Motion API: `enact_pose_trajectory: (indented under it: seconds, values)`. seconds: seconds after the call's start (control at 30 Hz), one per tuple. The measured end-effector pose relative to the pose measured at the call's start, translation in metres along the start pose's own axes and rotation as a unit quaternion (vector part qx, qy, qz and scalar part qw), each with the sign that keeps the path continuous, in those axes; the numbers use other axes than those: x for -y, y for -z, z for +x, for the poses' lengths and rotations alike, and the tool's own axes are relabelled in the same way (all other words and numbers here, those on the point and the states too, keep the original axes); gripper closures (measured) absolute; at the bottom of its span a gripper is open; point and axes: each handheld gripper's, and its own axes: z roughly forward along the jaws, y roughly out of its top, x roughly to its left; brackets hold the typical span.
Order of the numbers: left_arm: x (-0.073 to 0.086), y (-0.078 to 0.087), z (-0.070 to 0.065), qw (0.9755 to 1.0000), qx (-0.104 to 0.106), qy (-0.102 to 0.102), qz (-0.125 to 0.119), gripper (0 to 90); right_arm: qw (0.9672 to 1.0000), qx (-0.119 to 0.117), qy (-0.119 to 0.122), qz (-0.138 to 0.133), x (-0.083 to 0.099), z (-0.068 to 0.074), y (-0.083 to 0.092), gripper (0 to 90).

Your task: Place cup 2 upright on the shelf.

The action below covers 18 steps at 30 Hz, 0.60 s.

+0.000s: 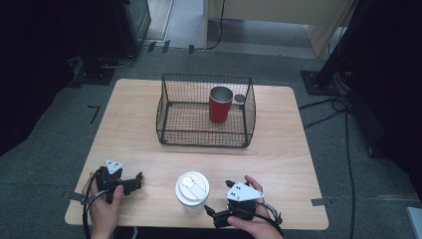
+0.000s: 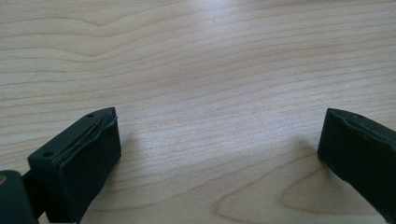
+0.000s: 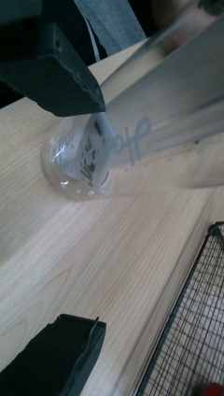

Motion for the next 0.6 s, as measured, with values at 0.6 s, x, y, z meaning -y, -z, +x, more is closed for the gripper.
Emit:
enact_pose_trajectory:
  seconds: [0.6]
  values:
    - [0.000, 0.000, 0.000, 1.0000, 0.000, 0.000, 0.000, 0.0, 0.9989, -0.033, -0.006, -0.031, -0.019, 0.024, 0.000, 0.0]
